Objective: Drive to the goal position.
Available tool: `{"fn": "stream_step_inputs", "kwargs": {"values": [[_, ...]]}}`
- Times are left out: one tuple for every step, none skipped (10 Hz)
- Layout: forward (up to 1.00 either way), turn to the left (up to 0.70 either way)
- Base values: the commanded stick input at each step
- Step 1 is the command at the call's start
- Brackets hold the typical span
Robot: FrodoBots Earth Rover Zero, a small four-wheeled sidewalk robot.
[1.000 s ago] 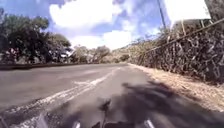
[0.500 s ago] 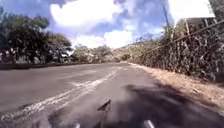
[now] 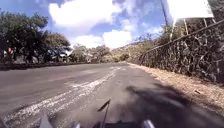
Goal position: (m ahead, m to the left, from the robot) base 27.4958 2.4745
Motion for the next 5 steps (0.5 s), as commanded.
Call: {"fn": "stream_step_inputs", "kwargs": {"values": [[0.63,0.00],[0.63,0.00],[0.63,0.00],[0.63,0.00],[0.63,-0.09]]}}
